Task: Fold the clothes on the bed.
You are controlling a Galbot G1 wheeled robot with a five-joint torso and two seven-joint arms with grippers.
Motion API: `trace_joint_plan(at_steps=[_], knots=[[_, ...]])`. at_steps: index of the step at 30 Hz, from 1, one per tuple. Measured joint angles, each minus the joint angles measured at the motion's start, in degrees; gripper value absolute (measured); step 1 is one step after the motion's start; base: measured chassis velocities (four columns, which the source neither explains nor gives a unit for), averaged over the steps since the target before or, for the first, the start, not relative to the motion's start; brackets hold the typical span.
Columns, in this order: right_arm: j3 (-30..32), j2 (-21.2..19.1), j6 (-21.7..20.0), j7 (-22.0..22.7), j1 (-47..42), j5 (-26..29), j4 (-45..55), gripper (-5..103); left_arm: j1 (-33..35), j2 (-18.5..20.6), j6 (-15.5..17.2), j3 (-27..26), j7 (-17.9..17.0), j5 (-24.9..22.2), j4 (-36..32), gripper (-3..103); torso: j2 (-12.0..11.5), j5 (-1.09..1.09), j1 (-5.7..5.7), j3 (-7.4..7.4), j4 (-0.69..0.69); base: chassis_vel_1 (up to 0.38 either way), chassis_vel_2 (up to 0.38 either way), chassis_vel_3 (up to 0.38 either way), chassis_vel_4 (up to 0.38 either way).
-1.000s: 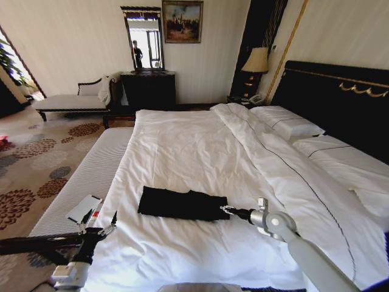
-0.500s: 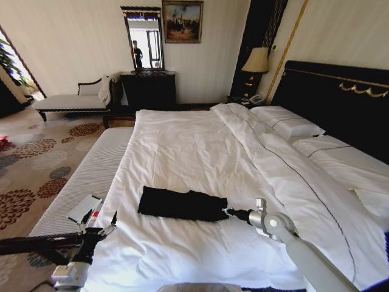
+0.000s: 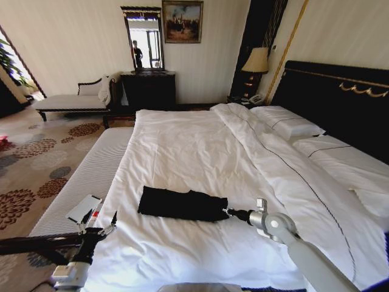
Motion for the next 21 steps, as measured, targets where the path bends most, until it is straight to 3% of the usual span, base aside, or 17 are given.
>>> trace_joint_plan(at_steps=[7,21], knots=[[2.3,-1.6,0.0,-0.4,-1.5,-1.9,1.0,2,0.0,0.0,0.0,0.0,0.0,0.0,0.0,100,0.0,0.02,0.00,0.00,0.01,0.000,0.000,0.000,0.000],[10.0,-9.9,0.0,-2.4,-5.6,-2.9,4.7,2,0.0,0.0,0.0,0.0,0.0,0.0,0.0,100,0.0,0.01,0.00,0.00,0.00,0.000,0.000,0.000,0.000]])
